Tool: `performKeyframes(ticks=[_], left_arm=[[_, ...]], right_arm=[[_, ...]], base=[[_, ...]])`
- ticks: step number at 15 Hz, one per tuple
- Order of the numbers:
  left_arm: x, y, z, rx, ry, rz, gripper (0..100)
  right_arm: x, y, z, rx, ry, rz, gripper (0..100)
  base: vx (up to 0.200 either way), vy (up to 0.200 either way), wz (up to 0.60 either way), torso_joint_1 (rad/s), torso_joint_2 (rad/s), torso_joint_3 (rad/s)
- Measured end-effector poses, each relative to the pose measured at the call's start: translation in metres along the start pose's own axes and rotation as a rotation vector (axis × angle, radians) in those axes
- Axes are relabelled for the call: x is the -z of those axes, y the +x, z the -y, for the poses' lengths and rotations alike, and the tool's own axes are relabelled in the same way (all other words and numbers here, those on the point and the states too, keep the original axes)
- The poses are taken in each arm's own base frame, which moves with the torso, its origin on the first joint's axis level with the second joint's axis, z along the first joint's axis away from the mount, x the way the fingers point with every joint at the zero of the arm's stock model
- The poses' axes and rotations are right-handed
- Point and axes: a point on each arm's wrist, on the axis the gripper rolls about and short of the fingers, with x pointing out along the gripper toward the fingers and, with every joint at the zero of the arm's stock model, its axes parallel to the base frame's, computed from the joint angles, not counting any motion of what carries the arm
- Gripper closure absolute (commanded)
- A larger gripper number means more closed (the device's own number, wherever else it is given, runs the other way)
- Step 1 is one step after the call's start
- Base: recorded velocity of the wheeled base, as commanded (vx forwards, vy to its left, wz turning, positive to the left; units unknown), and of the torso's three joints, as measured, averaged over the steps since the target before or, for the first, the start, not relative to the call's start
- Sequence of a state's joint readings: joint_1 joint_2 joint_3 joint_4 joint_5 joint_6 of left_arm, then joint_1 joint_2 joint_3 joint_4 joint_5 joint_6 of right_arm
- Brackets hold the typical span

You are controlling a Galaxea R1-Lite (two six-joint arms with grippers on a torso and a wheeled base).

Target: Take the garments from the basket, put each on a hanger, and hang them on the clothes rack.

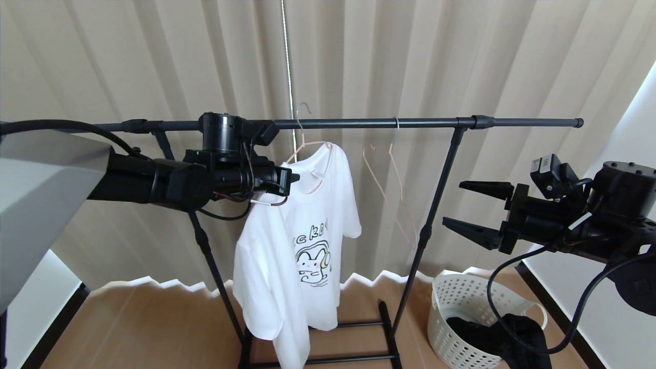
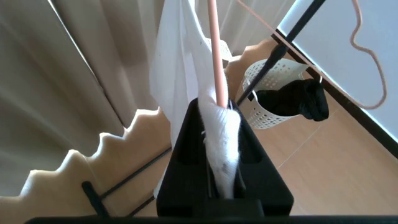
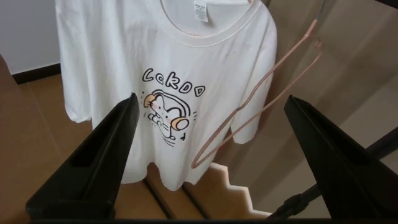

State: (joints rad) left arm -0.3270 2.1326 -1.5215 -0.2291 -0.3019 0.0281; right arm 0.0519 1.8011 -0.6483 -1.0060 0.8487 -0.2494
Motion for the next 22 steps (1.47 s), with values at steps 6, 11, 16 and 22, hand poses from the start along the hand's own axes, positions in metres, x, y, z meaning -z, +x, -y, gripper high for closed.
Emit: performKeyframes(ticks=[6, 11, 16, 22], left_arm=[[0.011, 0.023, -0.014, -0.014, -0.003, 0.012, 100], [0.017, 0.027, -0.02, -0.023, -0.011, -0.002, 100], [0.014, 0.02, -0.019, -0.024, -0.035, 0.0, 0], [-0.014, -0.076, 0.015, -0.023, -0.029, 0.048, 0]], right_arm=[[0.003, 0.001, 0.001, 0.003, 0.005, -0.006, 0], [0.005, 0.002, 0.001, 0.003, 0.012, -0.011, 0], [0.002, 0.002, 0.003, 0.033, 0.005, -0.011, 0], [-0.048, -0.009, -0.014, 0.172, 0.189, 0.092, 0]], base=[[0.0, 0.0, 0.0, 0.0, 0.0, 0.0], [0.0, 0.0, 0.0, 0.0, 0.0, 0.0], [0.0, 0.0, 0.0, 0.0, 0.0, 0.0], [0.0, 0.0, 0.0, 0.0, 0.0, 0.0]])
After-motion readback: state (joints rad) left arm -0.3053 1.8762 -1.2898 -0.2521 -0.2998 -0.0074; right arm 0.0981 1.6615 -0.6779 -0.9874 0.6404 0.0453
